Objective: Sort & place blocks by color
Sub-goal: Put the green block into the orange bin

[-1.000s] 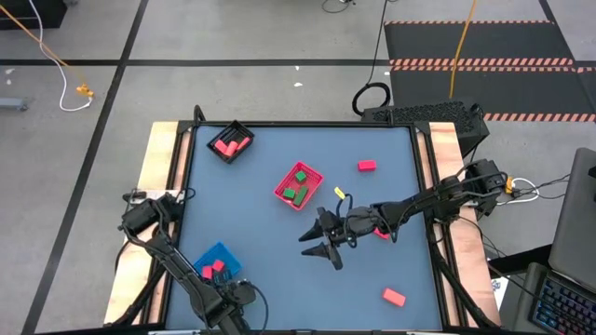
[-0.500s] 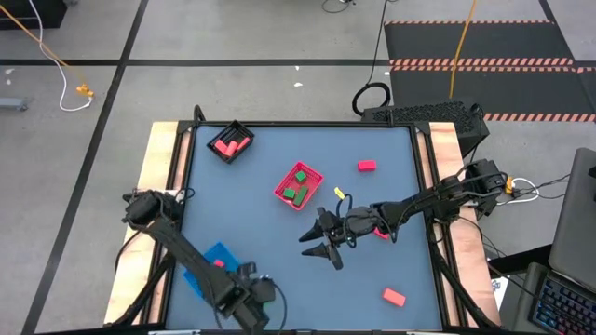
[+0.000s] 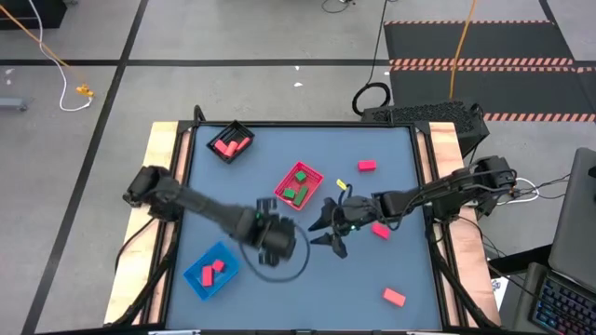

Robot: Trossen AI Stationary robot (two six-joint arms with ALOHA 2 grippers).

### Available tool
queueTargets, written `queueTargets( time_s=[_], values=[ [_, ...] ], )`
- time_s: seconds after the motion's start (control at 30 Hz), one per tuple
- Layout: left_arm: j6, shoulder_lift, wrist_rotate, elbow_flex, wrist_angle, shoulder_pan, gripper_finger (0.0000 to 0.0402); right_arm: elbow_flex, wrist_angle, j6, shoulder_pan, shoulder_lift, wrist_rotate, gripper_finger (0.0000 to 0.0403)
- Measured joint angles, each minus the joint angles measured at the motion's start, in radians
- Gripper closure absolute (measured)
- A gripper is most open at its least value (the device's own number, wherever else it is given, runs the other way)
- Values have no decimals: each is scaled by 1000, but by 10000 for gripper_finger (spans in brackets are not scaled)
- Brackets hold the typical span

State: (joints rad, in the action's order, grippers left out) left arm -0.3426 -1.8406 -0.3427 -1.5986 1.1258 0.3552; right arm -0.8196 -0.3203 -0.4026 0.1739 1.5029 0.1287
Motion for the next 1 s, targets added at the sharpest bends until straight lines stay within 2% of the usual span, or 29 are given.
queueTargets(
  time_s=[0.17,0.27,0.53,0.67,0.87,0.93,1.0],
  values=[
    [188,7,2,1,14,-155,271,0,147,4,-40,-41,-9,206],
    [295,13,37,0,-16,-250,271,0,199,21,-55,-58,-52,206],
    [504,11,239,13,-169,-455,271,0,289,101,-99,-102,-80,206],
    [554,11,321,37,-232,-533,271,0,334,164,-127,-133,-80,206],
    [549,11,327,109,-277,-610,271,1,402,220,-182,-203,-80,206],
    [544,11,330,154,-328,-625,255,0,403,235,-200,-226,-80,206],
    [544,11,347,198,-382,-636,218,1,410,255,-218,-247,-81,206]
  ],
)
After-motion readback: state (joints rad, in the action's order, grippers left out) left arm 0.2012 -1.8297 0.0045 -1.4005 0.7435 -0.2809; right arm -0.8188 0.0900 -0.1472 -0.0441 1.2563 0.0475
